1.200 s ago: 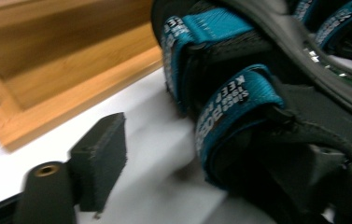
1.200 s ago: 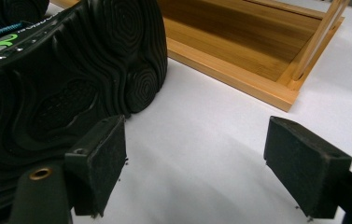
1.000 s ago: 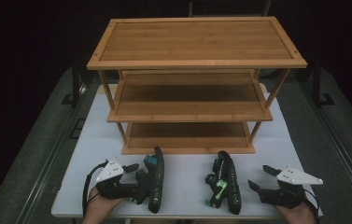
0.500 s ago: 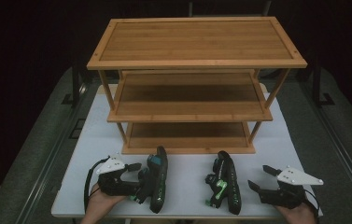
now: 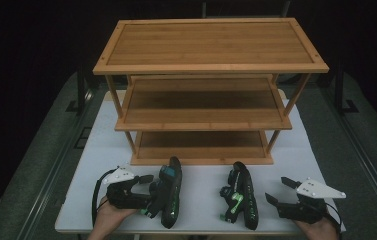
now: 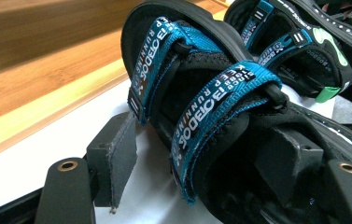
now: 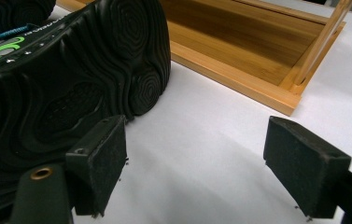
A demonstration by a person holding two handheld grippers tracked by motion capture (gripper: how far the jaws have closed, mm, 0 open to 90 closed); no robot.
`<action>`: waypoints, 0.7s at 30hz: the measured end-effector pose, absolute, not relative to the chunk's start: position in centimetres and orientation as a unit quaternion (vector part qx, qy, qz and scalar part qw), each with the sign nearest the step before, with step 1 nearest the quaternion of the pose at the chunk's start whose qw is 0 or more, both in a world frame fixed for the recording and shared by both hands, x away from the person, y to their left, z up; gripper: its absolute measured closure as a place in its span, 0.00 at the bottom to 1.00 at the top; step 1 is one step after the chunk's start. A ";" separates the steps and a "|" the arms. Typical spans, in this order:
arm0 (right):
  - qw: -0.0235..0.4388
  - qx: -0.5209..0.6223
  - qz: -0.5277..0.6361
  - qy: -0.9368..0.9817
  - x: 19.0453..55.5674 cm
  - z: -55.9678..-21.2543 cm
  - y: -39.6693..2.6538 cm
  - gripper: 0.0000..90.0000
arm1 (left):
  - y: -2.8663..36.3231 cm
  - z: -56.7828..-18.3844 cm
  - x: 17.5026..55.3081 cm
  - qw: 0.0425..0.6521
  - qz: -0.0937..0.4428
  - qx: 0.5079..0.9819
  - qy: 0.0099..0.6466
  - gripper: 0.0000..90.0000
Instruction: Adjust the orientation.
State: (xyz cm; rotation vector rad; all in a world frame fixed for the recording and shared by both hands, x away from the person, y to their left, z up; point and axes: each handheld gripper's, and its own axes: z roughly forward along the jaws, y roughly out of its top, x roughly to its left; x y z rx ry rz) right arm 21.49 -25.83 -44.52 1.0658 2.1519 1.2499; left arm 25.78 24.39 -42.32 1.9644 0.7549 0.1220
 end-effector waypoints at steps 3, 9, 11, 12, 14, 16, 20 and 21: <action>0.216 0.384 0.452 0.776 21.5 -44.5 -25.8 0.23 | 24.5 -42.4 25.8 0.495 0.047 0.809 0.314 0.35; 0.216 0.383 0.452 0.776 21.5 -44.5 -25.8 0.23 | 24.5 -42.4 25.9 0.497 0.039 0.807 0.315 0.37; 0.216 0.383 0.452 0.776 21.5 -44.5 -25.8 0.23 | 24.5 -42.4 25.9 0.497 0.040 0.808 0.315 0.37; 0.216 0.383 0.452 0.777 21.5 -44.5 -25.8 0.23 | 24.5 -42.4 25.9 0.497 0.040 0.808 0.315 0.37; 0.216 0.383 0.452 0.777 21.5 -44.5 -25.8 0.23 | 24.5 -42.4 25.9 0.498 0.040 0.807 0.315 0.37; 0.216 0.383 0.452 0.777 21.5 -44.5 -25.8 0.23 | 24.5 -42.4 25.9 0.498 0.038 0.807 0.315 0.37; 0.215 0.382 0.452 0.777 21.5 -44.5 -25.8 0.23 | 24.5 -42.4 25.9 0.498 0.038 0.807 0.315 0.37; 0.215 0.382 0.452 0.777 21.5 -44.5 -25.8 0.23 | 24.5 -42.4 25.9 0.498 0.038 0.807 0.315 0.37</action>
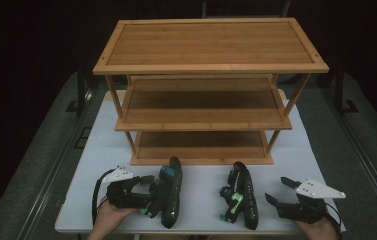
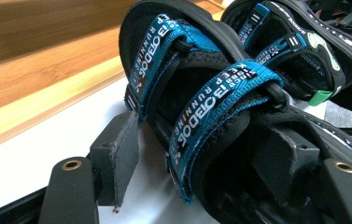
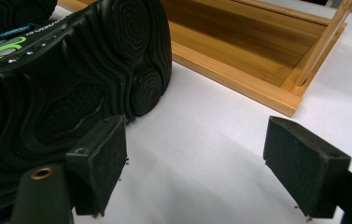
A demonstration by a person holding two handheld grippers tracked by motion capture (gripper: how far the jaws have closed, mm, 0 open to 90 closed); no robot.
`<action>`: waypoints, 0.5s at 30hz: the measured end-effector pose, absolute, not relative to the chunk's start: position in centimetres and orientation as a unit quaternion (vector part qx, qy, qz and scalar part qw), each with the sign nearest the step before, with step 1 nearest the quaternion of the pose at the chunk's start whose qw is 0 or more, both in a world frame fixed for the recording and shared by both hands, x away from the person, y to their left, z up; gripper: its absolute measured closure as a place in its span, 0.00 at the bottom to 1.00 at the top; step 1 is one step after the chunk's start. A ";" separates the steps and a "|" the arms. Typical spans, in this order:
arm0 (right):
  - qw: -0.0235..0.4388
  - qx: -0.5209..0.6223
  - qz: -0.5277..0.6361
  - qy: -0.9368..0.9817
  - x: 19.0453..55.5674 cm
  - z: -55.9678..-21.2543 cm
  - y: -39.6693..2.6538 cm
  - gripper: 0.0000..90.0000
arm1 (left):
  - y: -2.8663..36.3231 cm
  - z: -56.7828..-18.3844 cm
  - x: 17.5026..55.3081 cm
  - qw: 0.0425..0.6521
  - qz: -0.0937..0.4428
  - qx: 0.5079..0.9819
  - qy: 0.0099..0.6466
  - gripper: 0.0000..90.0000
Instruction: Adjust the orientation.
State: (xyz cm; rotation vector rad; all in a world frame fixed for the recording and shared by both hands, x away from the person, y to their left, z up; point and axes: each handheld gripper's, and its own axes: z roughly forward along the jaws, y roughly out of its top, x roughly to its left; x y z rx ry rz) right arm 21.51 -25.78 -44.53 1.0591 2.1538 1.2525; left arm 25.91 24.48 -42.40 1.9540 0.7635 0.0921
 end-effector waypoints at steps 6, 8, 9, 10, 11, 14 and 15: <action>0.216 0.381 0.453 0.776 21.5 -44.5 -25.8 0.23 | 24.6 -42.4 25.9 0.504 0.042 0.802 0.319 0.38; 0.216 0.381 0.453 0.777 21.4 -44.5 -25.8 0.23 | 24.6 -42.3 25.8 0.511 0.043 0.797 0.319 0.38; 0.217 0.381 0.453 0.776 21.4 -44.5 -25.8 0.23 | 24.5 -42.3 25.8 0.510 0.044 0.798 0.319 0.38; 0.217 0.381 0.453 0.776 21.4 -44.4 -25.8 0.23 | 24.4 -42.3 25.8 0.508 0.046 0.799 0.319 0.38; 0.217 0.381 0.453 0.776 21.4 -44.4 -25.8 0.23 | 24.2 -42.4 25.7 0.502 0.051 0.803 0.318 0.38; 0.218 0.380 0.453 0.777 21.4 -44.4 -25.8 0.23 | 23.4 -42.7 25.8 0.510 0.034 0.801 0.312 0.38; 0.218 0.380 0.453 0.776 21.4 -44.4 -25.8 0.23 | 23.0 -42.6 25.8 0.510 0.035 0.801 0.310 0.38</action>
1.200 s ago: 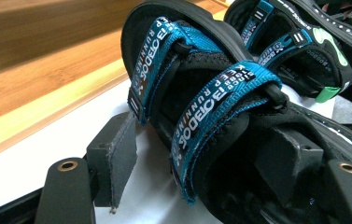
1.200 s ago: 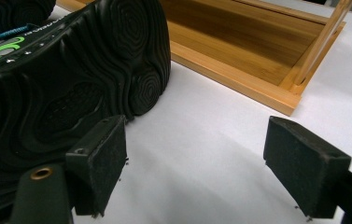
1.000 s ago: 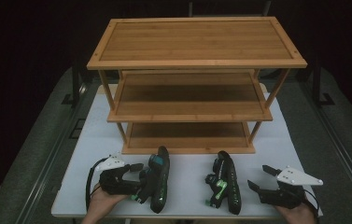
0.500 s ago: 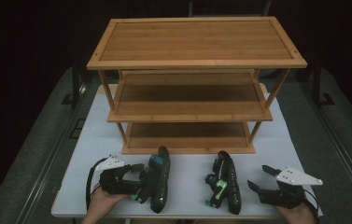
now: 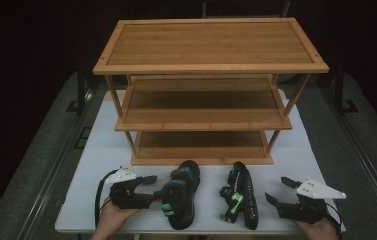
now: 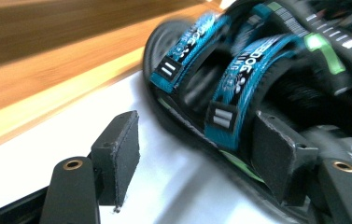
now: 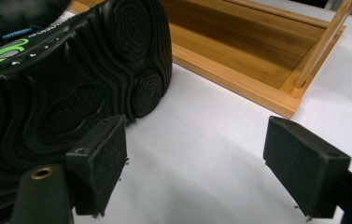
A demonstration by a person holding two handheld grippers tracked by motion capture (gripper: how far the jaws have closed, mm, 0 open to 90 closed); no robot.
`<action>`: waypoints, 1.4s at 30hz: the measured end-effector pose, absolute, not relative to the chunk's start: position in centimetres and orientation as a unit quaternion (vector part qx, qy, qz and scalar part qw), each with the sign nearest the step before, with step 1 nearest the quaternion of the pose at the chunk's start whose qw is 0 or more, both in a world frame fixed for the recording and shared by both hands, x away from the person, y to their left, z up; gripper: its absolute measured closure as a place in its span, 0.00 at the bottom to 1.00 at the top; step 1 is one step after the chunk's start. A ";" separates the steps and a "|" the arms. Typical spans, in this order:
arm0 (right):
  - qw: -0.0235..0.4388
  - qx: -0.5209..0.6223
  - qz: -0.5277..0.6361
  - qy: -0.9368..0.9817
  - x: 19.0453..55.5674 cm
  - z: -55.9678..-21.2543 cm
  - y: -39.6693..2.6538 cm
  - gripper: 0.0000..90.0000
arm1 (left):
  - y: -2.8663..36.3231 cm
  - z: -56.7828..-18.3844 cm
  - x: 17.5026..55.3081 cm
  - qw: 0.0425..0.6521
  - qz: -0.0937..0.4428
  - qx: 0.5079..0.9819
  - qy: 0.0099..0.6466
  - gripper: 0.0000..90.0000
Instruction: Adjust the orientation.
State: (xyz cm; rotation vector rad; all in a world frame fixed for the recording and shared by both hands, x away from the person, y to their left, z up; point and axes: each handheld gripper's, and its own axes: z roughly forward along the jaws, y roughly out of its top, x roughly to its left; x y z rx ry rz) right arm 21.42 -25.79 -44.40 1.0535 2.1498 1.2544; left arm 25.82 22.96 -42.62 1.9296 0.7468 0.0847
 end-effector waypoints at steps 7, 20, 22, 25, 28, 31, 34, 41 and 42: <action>0.221 0.383 0.457 0.772 21.2 -44.3 -26.2 0.23 | 19.6 -42.4 26.0 0.509 0.043 0.811 0.284 0.38; 0.219 0.373 0.484 0.761 20.7 -43.5 -25.7 0.28 | 19.0 -42.6 25.2 0.509 0.078 0.813 0.271 0.46; 0.219 0.368 0.490 0.760 20.6 -43.2 -25.4 0.30 | 19.0 -42.6 25.0 0.508 0.079 0.814 0.271 0.46; 0.219 0.361 0.496 0.758 20.5 -43.0 -25.1 0.33 | 19.0 -42.7 25.1 0.509 0.077 0.813 0.271 0.46; 0.218 0.358 0.504 0.755 20.4 -42.8 -24.9 0.35 | 18.9 -42.7 25.0 0.509 0.079 0.814 0.270 0.45; 0.218 0.356 0.511 0.751 20.3 -42.6 -24.8 0.40 | 18.9 -42.7 24.9 0.509 0.080 0.814 0.269 0.44; 0.222 0.355 0.517 0.747 20.2 -42.4 -24.7 0.45 | 18.9 -42.7 24.9 0.509 0.083 0.813 0.269 0.43; 0.225 0.348 0.535 0.736 20.0 -41.7 -23.9 0.65 | 18.8 -42.8 24.9 0.510 0.085 0.813 0.267 0.42; 0.224 0.346 0.539 0.735 20.0 -41.6 -23.6 0.68 | 18.8 -42.8 24.9 0.510 0.085 0.813 0.267 0.42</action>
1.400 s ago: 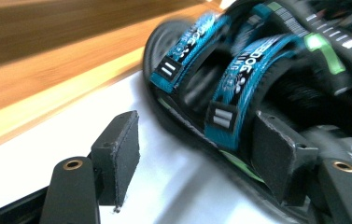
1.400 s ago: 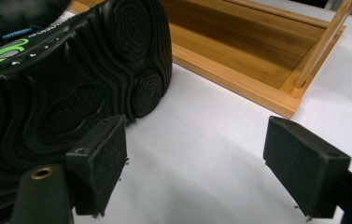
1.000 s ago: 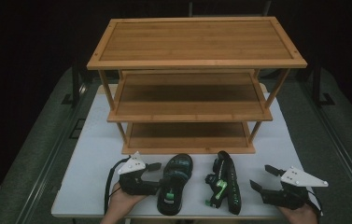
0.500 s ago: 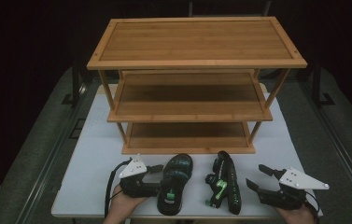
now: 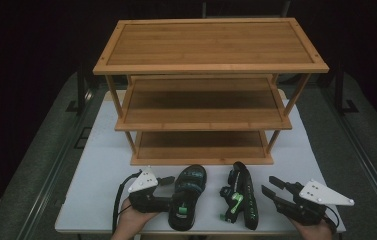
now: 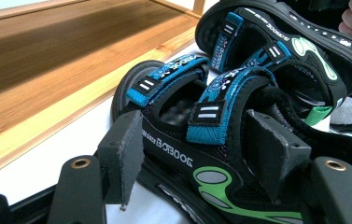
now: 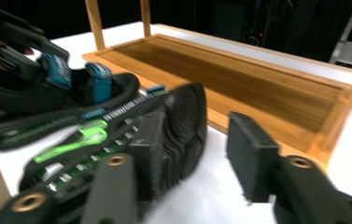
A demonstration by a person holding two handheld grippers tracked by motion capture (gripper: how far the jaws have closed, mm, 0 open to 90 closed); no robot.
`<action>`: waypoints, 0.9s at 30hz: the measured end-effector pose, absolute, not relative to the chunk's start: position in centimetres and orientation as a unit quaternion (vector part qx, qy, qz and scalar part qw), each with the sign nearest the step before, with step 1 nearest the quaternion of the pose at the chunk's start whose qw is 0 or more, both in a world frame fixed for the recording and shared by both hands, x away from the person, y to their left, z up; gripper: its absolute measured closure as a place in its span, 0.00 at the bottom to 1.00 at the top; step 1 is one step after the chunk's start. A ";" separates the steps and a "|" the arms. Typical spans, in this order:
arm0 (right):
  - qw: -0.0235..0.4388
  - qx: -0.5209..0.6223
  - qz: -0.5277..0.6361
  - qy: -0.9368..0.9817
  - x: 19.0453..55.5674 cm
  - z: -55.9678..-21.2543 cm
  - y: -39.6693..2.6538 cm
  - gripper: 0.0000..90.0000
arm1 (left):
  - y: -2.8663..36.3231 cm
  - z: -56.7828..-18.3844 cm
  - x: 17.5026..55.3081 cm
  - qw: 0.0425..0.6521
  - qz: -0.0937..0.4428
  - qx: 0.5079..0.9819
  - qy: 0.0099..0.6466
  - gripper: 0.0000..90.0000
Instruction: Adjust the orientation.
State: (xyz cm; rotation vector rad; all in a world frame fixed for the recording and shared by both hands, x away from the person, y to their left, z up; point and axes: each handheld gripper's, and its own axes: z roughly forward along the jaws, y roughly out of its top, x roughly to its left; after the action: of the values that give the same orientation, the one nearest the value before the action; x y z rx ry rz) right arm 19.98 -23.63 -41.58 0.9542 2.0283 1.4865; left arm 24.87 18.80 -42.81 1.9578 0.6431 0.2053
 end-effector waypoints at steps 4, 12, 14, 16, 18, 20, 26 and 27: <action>0.215 0.334 0.538 0.743 19.9 -41.3 -22.4 0.80 | 18.7 -42.8 24.8 0.509 0.089 0.814 0.267 0.42; 0.215 0.311 0.533 0.757 19.6 -40.9 -20.2 0.96 | 18.7 -42.8 24.8 0.509 0.087 0.814 0.265 0.42; 0.212 0.309 0.531 0.760 19.7 -41.0 -20.0 0.98 | 18.7 -42.8 24.8 0.510 0.087 0.814 0.264 0.42; 0.211 0.310 0.523 0.765 19.8 -41.1 -19.8 0.99 | 18.7 -42.8 24.9 0.510 0.085 0.814 0.265 0.42; 0.210 0.309 0.516 0.770 19.9 -41.4 -19.6 0.99 | 18.7 -42.8 24.9 0.509 0.087 0.814 0.265 0.42; 0.213 0.309 0.513 0.772 19.8 -41.4 -19.6 1.00 | 18.7 -42.8 24.8 0.509 0.087 0.814 0.265 0.42; 0.229 0.306 0.502 0.776 19.6 -41.4 -19.7 1.00 | 18.7 -42.8 24.8 0.510 0.087 0.814 0.265 0.42; 0.231 0.306 0.501 0.776 19.6 -41.3 -19.7 1.00 | 18.8 -42.8 24.8 0.509 0.088 0.814 0.265 0.42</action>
State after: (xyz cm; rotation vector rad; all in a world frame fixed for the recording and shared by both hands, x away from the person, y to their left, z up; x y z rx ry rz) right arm 19.58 -19.71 -41.34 0.8409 2.1345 1.3763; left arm 24.81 18.76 -42.81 1.9617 0.6380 0.2108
